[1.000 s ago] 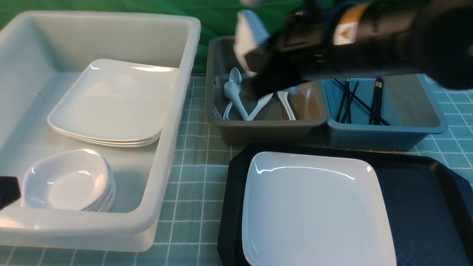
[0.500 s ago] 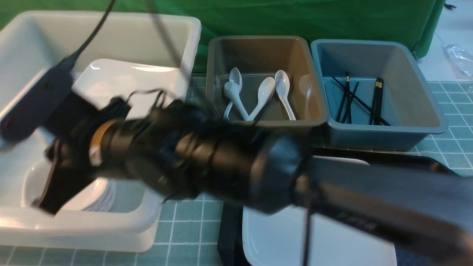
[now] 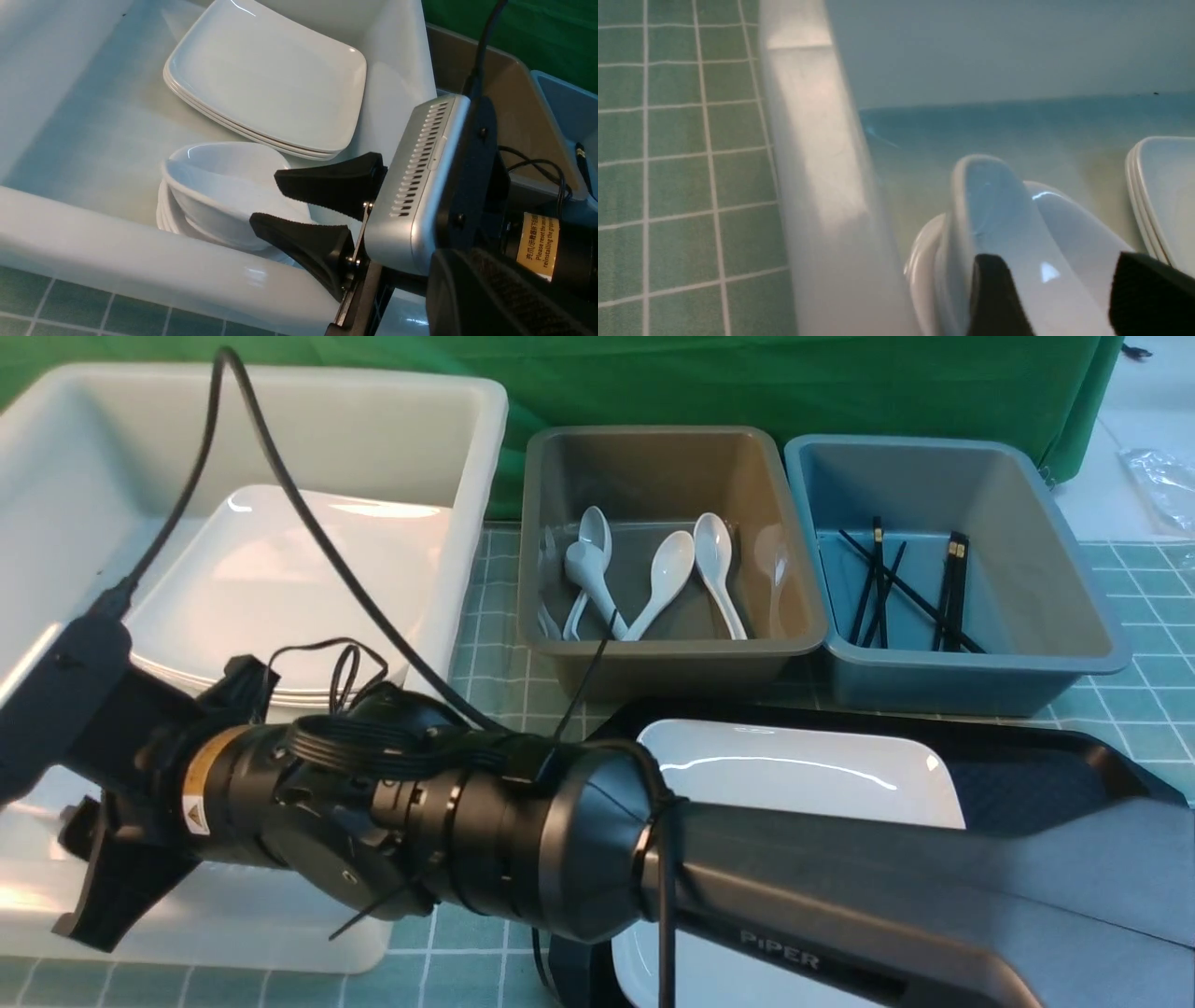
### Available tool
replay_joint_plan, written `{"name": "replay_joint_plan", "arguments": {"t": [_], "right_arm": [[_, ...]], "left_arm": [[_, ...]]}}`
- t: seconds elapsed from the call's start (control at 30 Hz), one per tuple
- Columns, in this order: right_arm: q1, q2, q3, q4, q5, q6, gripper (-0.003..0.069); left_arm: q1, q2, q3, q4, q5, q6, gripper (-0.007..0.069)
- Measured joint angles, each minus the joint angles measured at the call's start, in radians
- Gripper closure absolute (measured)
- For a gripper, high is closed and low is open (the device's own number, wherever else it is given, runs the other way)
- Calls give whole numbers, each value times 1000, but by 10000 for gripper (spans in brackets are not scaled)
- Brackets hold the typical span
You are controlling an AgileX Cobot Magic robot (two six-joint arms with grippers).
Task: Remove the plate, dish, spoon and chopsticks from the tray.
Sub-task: Use the right arm to put the small plate into the large storage box on the left, then use the right arm to grab a plate from the dinner plate
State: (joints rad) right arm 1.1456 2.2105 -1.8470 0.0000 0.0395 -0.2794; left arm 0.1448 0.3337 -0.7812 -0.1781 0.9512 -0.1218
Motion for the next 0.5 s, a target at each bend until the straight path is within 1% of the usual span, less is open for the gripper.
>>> {"name": "replay_joint_plan", "arguments": {"t": [0.07,0.1,0.2,0.23,0.27,0.3,0.33,0.37,0.4,0.43,0.47,0.5], "right_arm": [[0,-14,-2,0,35,0,217],[0,-34,-2,0,96,0,207],[0,-107,-2,0,253,0,201],[0,-114,-2,0,279,0,201],[-7,-181,-2,-14,389,4,217],[-12,-214,-2,-36,461,12,249],[-16,-231,-2,-42,476,15,258],[-40,-300,-2,-100,596,55,356],[-58,-334,-2,-137,659,81,419],[-81,-368,-2,-185,738,115,502],[-117,-408,-2,-234,814,147,559],[-152,-438,-2,-269,871,169,587]], "left_arm": [[0,0,0,0,0,0,613],[0,0,0,0,0,0,613],[0,0,0,0,0,0,613],[0,0,0,0,0,0,613],[0,3,0,-1,2,0,613],[0,9,0,-6,9,4,613],[0,11,0,-8,9,4,613],[0,33,0,-24,22,16,613],[0,45,0,-34,27,25,613],[0,63,0,-50,32,47,613],[0,95,0,-88,37,80,613],[0,124,0,-117,40,107,613]]}}
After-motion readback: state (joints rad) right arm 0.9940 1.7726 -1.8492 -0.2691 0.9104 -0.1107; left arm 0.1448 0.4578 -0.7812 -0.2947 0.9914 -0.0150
